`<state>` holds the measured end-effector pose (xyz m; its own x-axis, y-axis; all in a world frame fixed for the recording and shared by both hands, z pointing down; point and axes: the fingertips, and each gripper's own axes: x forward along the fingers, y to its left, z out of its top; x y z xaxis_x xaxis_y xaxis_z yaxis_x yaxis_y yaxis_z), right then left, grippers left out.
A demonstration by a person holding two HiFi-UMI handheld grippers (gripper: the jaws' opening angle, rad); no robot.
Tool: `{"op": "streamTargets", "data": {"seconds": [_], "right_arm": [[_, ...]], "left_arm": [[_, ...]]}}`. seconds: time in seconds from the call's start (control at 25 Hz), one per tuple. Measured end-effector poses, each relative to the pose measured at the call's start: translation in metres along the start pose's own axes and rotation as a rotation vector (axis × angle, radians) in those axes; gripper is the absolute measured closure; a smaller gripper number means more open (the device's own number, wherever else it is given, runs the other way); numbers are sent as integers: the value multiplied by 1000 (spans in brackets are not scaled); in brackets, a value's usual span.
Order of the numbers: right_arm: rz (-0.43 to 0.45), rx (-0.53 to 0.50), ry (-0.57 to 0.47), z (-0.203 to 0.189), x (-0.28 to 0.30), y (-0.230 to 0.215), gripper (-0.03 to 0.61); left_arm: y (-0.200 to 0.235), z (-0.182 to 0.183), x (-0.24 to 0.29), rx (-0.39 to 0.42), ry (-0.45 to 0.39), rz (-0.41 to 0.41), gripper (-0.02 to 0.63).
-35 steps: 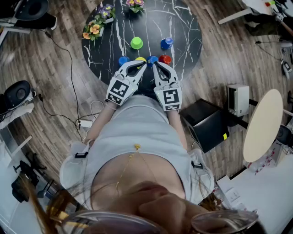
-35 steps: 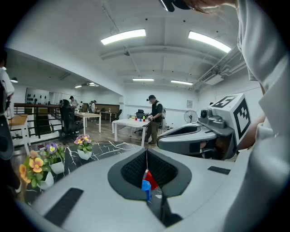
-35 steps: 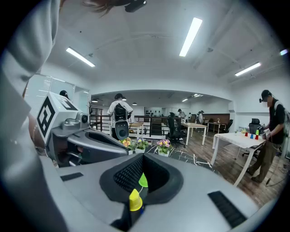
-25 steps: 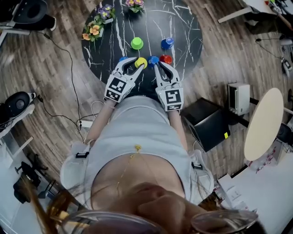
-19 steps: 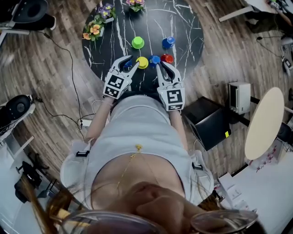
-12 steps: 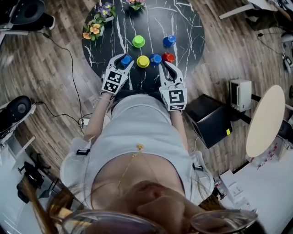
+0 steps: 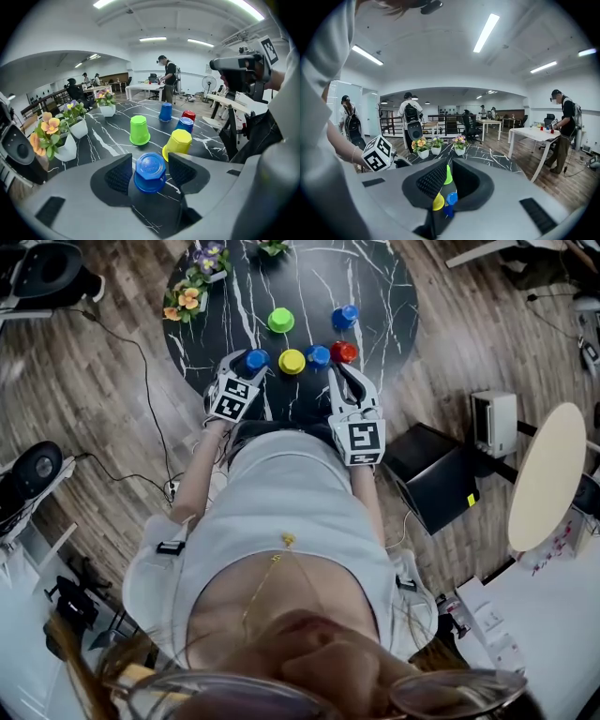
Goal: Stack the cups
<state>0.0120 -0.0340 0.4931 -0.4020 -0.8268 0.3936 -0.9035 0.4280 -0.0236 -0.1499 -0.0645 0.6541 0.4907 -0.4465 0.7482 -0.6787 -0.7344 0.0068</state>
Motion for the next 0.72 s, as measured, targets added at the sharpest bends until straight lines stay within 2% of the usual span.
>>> {"op": "streamTargets", "data": {"seconds": [0.4,0.72], "right_arm": [[1,-1,0,-3,-3,-4,552],[10,-6,-7,-1,-5,-9,552]], "left_arm": [[2,-8,9,-16,35,12,388],[3,13,-5,-13,-25,27,388]]}}
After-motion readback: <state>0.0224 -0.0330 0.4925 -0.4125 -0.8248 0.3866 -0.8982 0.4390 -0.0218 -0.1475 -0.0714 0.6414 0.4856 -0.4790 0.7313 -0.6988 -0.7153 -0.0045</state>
